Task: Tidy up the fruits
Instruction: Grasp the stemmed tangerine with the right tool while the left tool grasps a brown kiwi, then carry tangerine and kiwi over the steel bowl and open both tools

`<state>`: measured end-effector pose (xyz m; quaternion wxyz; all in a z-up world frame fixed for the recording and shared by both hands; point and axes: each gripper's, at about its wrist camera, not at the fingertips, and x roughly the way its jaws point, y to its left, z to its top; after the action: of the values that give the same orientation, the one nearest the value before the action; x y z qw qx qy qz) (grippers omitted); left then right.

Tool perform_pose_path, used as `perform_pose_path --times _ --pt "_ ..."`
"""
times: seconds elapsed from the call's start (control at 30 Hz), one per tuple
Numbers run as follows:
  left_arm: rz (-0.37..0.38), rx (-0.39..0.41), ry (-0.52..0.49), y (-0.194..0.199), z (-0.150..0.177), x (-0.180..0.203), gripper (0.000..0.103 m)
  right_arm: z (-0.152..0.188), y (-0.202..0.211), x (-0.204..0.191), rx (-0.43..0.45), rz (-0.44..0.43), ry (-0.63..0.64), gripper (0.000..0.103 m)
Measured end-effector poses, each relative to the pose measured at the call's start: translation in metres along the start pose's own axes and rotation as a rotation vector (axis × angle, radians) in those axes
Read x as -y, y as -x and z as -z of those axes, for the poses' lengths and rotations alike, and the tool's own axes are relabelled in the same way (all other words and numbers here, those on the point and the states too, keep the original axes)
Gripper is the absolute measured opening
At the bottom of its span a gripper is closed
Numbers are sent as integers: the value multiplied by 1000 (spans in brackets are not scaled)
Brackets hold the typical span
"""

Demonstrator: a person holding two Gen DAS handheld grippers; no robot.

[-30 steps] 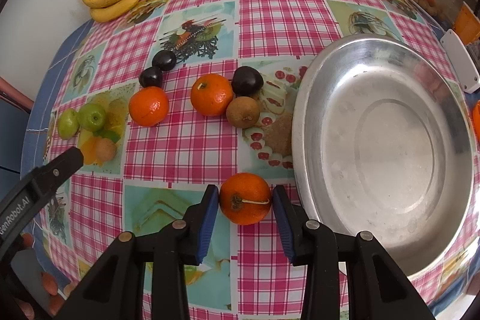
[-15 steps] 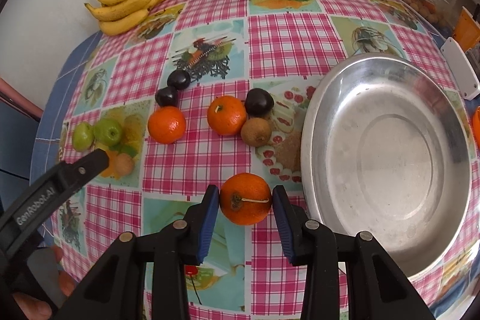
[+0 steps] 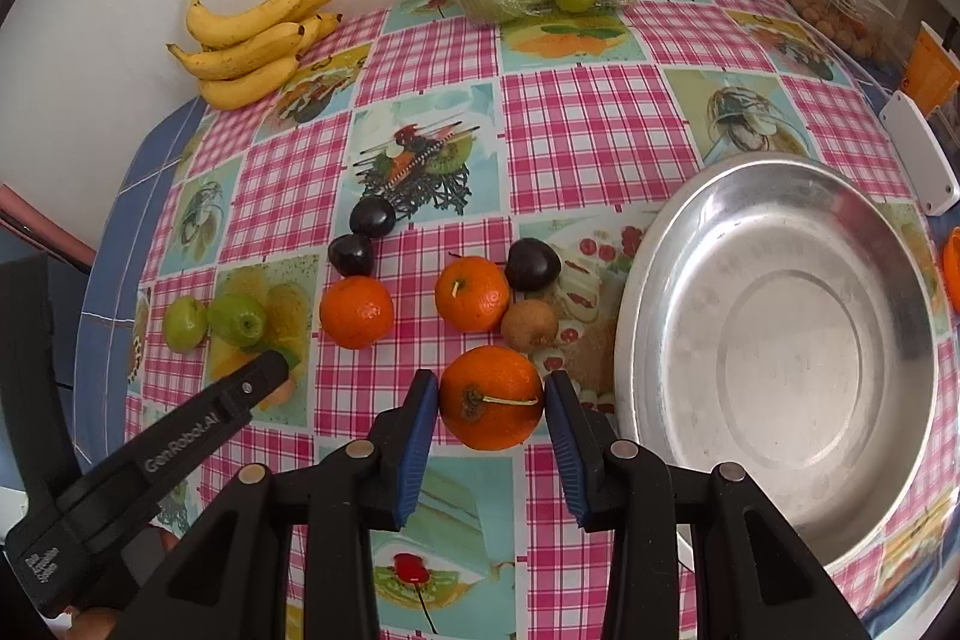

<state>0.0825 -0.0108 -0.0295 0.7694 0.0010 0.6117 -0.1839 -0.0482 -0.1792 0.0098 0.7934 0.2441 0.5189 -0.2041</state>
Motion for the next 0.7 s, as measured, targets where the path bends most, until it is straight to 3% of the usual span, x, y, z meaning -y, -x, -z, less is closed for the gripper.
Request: perform_pose_path --times 0.3,0.7 --pt "-16 -2 0 -2 -3 -3 25 -8 5 -10 19 -7 19 39" --pt "-43 -12 -24 -6 0 4 24 -11 4 -10 15 -19 21 39"
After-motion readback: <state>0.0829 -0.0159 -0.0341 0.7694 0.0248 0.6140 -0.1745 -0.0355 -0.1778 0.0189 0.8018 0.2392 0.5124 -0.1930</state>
